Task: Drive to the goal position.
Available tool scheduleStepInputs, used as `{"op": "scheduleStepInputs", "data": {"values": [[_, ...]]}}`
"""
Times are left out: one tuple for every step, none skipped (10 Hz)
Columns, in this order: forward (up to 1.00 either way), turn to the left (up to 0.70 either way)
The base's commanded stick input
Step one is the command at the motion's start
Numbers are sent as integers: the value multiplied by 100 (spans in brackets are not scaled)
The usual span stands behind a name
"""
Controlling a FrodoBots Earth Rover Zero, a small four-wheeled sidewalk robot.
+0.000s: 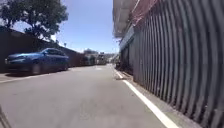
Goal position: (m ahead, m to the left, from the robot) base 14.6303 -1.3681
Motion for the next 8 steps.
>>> {"op": "scheduleStepInputs", "data": {"values": [[45,0],[45,0],[45,0],[45,0],[45,0],[45,0],[45,0],[45,5]]}}
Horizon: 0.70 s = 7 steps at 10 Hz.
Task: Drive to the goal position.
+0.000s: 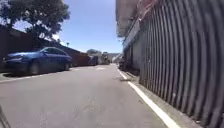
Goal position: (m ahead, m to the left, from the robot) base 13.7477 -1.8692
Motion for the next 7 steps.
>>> {"op": "scheduleStepInputs", "data": {"values": [[45,21],[45,0],[45,0],[45,0],[45,0],[45,0],[45,0]]}}
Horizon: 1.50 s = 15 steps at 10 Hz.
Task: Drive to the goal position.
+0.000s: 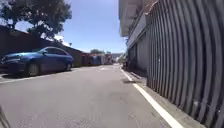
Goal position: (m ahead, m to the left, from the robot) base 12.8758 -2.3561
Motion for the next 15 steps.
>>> {"op": "scheduleStepInputs", "data": {"values": [[45,0],[45,0],[45,0],[45,0],[45,0],[45,0],[45,0],[45,0],[45,0],[45,0],[45,0],[45,0],[45,0],[45,0],[45,0]]}}
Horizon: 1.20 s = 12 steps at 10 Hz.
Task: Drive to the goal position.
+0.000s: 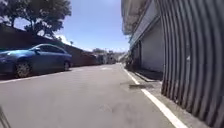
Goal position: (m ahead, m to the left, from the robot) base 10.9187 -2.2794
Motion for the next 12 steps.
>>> {"op": "scheduleStepInputs", "data": {"values": [[45,0],[45,0],[45,0],[45,0],[45,0],[45,0],[45,0],[45,0],[45,0],[45,0],[45,0],[45,0]]}}
